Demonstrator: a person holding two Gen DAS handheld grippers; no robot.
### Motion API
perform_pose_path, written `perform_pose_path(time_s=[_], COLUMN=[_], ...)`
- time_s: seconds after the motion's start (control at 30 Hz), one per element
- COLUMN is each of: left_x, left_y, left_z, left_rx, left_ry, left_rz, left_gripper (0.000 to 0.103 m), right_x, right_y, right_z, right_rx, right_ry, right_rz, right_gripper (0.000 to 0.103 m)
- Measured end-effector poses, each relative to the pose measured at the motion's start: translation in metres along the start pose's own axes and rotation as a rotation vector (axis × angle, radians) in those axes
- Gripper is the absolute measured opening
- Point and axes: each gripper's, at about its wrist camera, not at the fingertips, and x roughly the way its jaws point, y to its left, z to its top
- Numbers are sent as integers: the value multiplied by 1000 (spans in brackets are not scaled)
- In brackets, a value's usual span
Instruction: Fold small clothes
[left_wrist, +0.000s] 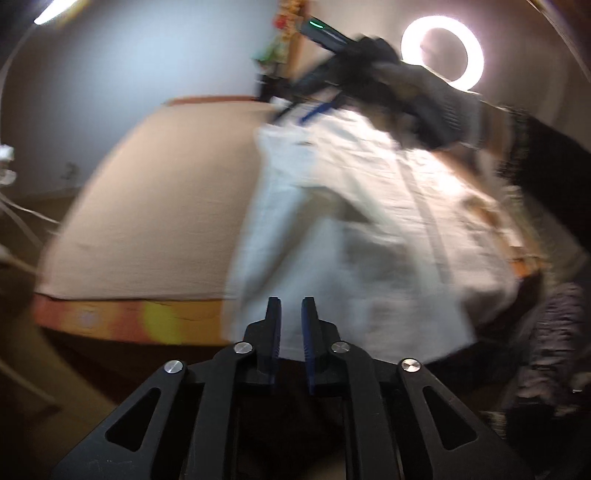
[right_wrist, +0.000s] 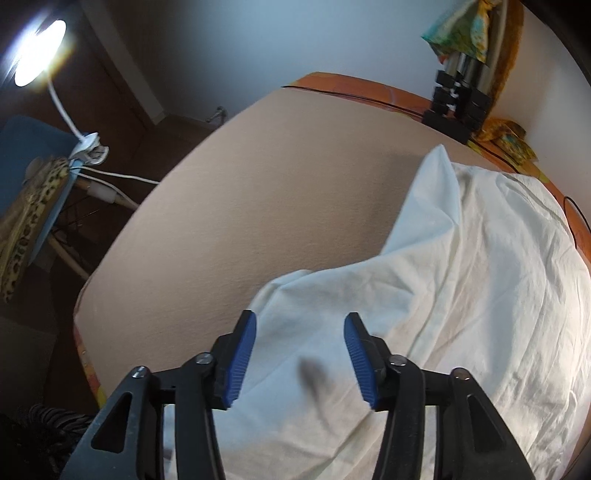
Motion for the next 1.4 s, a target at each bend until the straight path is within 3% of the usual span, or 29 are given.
perform_pose_path(time_s=[0.03,0.1,0.2,0.37,0.43,0.47,0.63,0.7,0.9,1.03,1.07,1.1,1.13,1.17,1.23,1.3,1.4], left_x=[7,19,35,38,40,38,20,8,-24,-16,-12,-11,-13,-19,-32,-38,-21], left_y=[-4,-11,-21,-28,-30,-31,-29,-25,-4,14,15,15,17,15,13,5,-12], left_z=[-2,-5,-11,-22,-21,-23,-18,-15,-12,-17,-17,-17,-16,-15,-11,-5,7], left_rx=[-8,-24,-6,-20,-22,-26,-30,-42,-65,-106,-111,-103,-90,-72,-70,-60,-15], left_ry=[36,82,144,177,172,166,111,85,26,61,89,105,102,66,0,-42,-13], left_rz=[-51,-95,-115,-150,-163,-171,-198,-201,-116,-63,-38,9,49,98,116,61,17], left_gripper=[25,32,32,31,0,0,0,0,0,1,2,5,7,7,8,8,8], right_x=[-1,0,8,22,28,31,35,32,14,12,11,8,2,-8,-23,-35,-38], right_y=[5,16,33,49,50,51,46,44,30,19,16,13,11,9,5,-3,-18], right_z=[1,1,-1,-3,-3,-3,-3,-4,1,-1,-2,-3,-6,-11,-22,-32,-43], right_rx=[-12,-35,-76,-126,-135,-139,-127,-123,-63,-14,-14,-15,-17,-27,-53,-63,-50], right_ry=[1,5,28,59,75,81,84,72,-12,-20,-11,-10,-18,-44,-64,-77,-70], right_rz=[1,2,-35,-115,-158,-178,-203,-201,-211,-177,-157,-150,-162,-172,-173,-196,-165], right_gripper=[55,56,56,55,52,50,5,0,0,1,6,27,41,42,39,37,30])
